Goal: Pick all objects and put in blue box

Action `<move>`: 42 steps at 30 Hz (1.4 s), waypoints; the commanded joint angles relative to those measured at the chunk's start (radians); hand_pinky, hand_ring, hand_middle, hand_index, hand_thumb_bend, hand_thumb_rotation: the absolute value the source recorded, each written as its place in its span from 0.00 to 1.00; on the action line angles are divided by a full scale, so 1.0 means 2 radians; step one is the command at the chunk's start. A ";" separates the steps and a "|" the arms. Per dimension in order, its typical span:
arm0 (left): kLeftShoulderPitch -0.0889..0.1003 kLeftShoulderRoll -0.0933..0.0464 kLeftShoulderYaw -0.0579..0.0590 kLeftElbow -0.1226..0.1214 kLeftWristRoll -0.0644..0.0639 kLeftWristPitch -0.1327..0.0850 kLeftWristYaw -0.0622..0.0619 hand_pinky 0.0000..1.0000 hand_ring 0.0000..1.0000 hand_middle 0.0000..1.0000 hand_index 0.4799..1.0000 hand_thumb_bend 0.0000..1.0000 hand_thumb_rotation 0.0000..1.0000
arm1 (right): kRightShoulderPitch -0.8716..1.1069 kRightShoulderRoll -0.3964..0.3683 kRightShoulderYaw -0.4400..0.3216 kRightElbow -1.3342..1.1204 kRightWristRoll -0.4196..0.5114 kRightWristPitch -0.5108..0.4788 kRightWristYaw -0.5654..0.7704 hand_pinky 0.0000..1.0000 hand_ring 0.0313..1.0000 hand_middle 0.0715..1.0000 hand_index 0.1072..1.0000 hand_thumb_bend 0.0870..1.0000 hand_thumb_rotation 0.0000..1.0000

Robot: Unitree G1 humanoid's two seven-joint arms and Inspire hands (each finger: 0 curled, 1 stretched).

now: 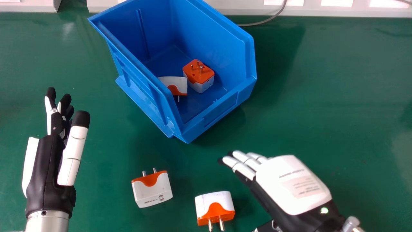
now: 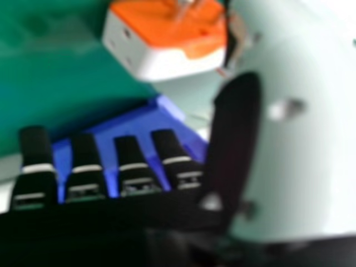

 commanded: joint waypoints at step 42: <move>0.006 0.013 -0.003 -0.076 0.062 0.095 0.027 1.00 1.00 1.00 1.00 0.81 0.95 | -0.074 0.070 0.088 0.089 -0.114 0.078 -0.021 0.81 0.88 0.92 0.90 0.30 0.24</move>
